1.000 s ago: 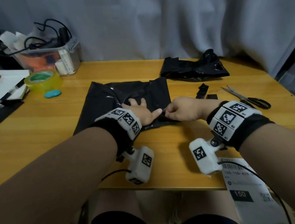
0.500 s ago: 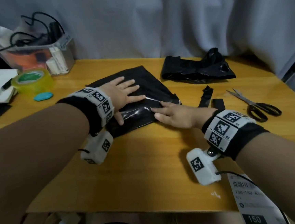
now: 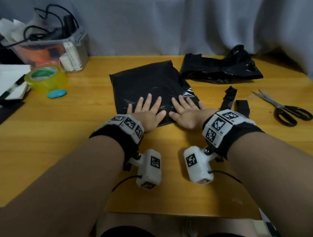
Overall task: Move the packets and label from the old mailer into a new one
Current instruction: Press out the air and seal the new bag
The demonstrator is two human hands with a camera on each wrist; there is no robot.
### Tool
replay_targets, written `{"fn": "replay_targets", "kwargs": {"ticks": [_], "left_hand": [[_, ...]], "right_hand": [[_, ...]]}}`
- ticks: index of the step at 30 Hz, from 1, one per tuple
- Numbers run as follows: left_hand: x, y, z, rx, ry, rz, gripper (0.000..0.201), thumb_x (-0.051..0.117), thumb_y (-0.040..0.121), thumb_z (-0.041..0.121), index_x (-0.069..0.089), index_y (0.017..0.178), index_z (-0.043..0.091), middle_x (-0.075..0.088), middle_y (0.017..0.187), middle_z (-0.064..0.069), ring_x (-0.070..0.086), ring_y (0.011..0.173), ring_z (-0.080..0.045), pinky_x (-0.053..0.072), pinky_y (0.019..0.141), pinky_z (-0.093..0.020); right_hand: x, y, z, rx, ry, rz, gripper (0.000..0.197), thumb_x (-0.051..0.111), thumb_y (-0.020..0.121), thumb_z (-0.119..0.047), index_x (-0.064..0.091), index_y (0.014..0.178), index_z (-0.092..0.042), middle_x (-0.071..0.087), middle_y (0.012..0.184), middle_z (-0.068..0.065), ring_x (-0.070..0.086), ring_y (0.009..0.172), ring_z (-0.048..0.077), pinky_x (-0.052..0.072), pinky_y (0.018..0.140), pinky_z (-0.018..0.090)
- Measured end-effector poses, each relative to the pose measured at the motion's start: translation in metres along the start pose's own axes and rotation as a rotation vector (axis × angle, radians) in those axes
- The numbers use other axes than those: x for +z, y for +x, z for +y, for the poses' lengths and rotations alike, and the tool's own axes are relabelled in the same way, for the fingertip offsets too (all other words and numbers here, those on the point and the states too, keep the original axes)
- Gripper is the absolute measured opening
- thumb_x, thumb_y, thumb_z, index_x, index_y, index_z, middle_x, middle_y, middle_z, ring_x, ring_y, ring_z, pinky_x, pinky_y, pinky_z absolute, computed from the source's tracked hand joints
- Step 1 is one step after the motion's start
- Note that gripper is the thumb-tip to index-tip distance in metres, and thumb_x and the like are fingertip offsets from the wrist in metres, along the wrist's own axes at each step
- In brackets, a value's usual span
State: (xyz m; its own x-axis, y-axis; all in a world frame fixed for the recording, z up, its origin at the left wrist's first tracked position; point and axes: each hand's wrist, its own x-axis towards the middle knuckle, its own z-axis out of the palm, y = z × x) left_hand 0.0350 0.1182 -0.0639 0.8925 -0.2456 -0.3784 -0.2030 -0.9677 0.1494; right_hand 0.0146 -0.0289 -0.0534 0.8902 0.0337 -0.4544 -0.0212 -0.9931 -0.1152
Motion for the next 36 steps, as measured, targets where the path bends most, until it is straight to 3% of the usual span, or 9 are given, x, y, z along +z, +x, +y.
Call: {"fn": "replay_targets", "kwargs": {"ticks": [3, 8, 15, 18, 20, 23, 26, 31, 36], "left_hand": [[-0.003, -0.003, -0.010, -0.080, -0.022, -0.006, 0.065, 0.010, 0.092, 0.063, -0.011, 0.148, 0.035, -0.020, 0.157, 0.006, -0.014, 0.146, -0.017, -0.005, 0.117, -0.046], [-0.003, -0.006, -0.016, -0.284, -0.033, -0.004, 0.092, 0.014, 0.082, 0.078, -0.017, 0.148, 0.022, -0.026, 0.155, -0.006, -0.018, 0.145, -0.023, -0.005, 0.117, -0.046], [-0.021, 0.005, -0.031, -0.115, 0.058, -0.027, 0.086, 0.017, 0.083, 0.076, -0.015, 0.148, 0.029, -0.021, 0.157, -0.003, -0.011, 0.146, -0.021, 0.000, 0.117, -0.049], [-0.027, 0.007, -0.039, -0.227, 0.152, -0.048, 0.082, 0.011, 0.086, 0.073, -0.014, 0.149, 0.027, -0.017, 0.158, -0.002, -0.008, 0.147, -0.021, -0.002, 0.117, -0.051], [-0.033, 0.008, -0.036, -0.271, 0.162, 0.010, 0.082, 0.012, 0.089, 0.069, -0.012, 0.150, 0.020, -0.017, 0.158, -0.005, -0.010, 0.146, -0.022, -0.005, 0.117, -0.050], [-0.037, 0.004, -0.010, -0.063, 0.092, 0.158, 0.071, 0.017, 0.097, 0.054, -0.011, 0.149, 0.014, -0.020, 0.157, -0.006, -0.014, 0.146, -0.022, -0.004, 0.117, -0.047], [-0.025, -0.002, 0.011, 0.160, 0.047, 0.007, 0.061, 0.021, 0.101, 0.041, -0.010, 0.150, 0.019, -0.018, 0.158, -0.002, -0.011, 0.146, -0.021, 0.000, 0.118, -0.044], [-0.005, -0.018, -0.008, 0.092, 0.106, -0.106, 0.052, 0.014, 0.099, 0.050, -0.008, 0.146, 0.045, -0.022, 0.156, 0.007, -0.016, 0.145, -0.016, -0.004, 0.117, -0.048], [-0.010, -0.025, -0.009, 0.015, 0.095, -0.171, 0.053, 0.011, 0.097, 0.055, -0.010, 0.145, 0.045, -0.023, 0.156, 0.005, -0.016, 0.145, -0.019, -0.004, 0.117, -0.049]], "right_hand": [[-0.002, -0.003, 0.010, 0.069, 0.031, -0.004, 0.066, 0.010, 0.096, -0.059, -0.012, 0.150, -0.028, -0.020, 0.158, -0.004, -0.015, 0.146, 0.015, -0.006, 0.119, 0.045], [0.000, -0.013, 0.017, 0.127, 0.035, -0.031, 0.074, 0.008, 0.093, -0.064, -0.014, 0.150, -0.022, -0.022, 0.157, 0.000, -0.014, 0.147, 0.018, -0.004, 0.119, 0.046], [-0.007, -0.026, 0.016, 0.192, 0.044, -0.117, 0.081, 0.011, 0.092, -0.067, -0.011, 0.151, -0.016, -0.018, 0.158, 0.005, -0.010, 0.147, 0.021, 0.001, 0.120, 0.046], [-0.014, -0.030, 0.021, 0.208, -0.030, -0.139, 0.083, 0.011, 0.091, -0.067, -0.010, 0.151, -0.014, -0.015, 0.159, 0.006, -0.008, 0.148, 0.023, 0.000, 0.120, 0.046], [-0.020, -0.030, 0.019, 0.207, -0.087, -0.093, 0.085, 0.007, 0.089, -0.069, -0.007, 0.151, -0.012, -0.012, 0.159, 0.007, -0.008, 0.148, 0.023, -0.004, 0.119, 0.047], [-0.021, -0.030, 0.002, -0.002, -0.065, 0.055, 0.075, 0.010, 0.095, -0.061, -0.007, 0.151, -0.016, -0.018, 0.158, 0.004, -0.015, 0.146, 0.018, -0.010, 0.118, 0.045], [-0.009, -0.029, -0.014, -0.149, 0.004, -0.025, 0.068, 0.015, 0.098, -0.053, -0.010, 0.151, -0.019, -0.022, 0.157, -0.002, -0.015, 0.146, 0.014, -0.009, 0.118, 0.043], [0.004, -0.024, -0.009, -0.055, 0.003, -0.079, 0.068, 0.017, 0.096, -0.058, -0.015, 0.149, -0.031, -0.028, 0.155, -0.007, -0.020, 0.144, 0.012, -0.013, 0.117, 0.044], [0.005, -0.027, -0.004, 0.040, 0.026, -0.097, 0.064, 0.013, 0.093, -0.063, -0.013, 0.147, -0.040, -0.027, 0.156, -0.003, -0.020, 0.145, 0.014, -0.011, 0.117, 0.048]]}}
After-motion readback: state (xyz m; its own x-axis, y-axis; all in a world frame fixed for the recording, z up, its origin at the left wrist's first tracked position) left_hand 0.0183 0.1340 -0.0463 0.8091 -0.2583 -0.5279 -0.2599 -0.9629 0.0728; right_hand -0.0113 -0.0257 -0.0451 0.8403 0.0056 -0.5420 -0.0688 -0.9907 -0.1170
